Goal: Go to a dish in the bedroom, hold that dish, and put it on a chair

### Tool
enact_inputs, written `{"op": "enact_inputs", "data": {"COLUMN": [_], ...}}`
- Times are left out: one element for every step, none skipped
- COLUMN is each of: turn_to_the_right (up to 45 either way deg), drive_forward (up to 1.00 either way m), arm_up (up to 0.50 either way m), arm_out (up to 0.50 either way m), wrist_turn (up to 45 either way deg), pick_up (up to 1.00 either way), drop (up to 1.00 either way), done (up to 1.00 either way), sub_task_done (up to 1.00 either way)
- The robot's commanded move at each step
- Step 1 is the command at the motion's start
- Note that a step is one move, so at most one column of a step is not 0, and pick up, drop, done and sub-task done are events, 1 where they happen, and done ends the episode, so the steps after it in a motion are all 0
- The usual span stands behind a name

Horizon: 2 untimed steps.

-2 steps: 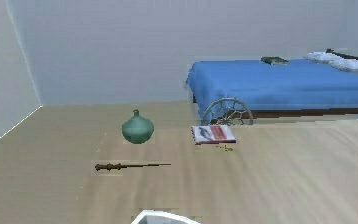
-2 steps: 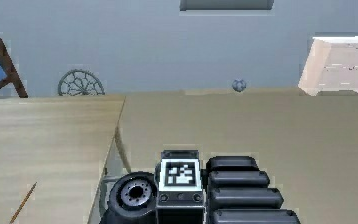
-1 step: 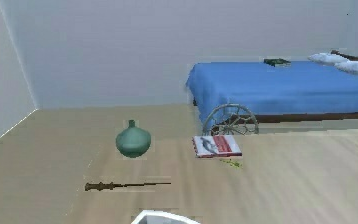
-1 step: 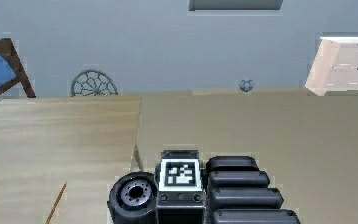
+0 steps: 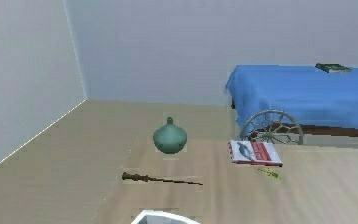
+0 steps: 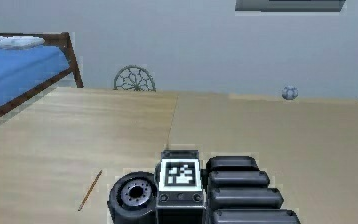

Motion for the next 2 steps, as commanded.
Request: {"op": "enact_inputs", "data": {"turn_to_the_right": [0.0,0.0], "drive_forward": [0.00,0.00], "arm_up": [0.00,0.00], "arm_out": [0.14,0.00], "wrist_turn": [0.0,45.0], "pick_up": [0.00,0.00], "drop": [0.00,0.00], "done": [0.00,0.00], "sub_task_done": [0.00,0.00]}}
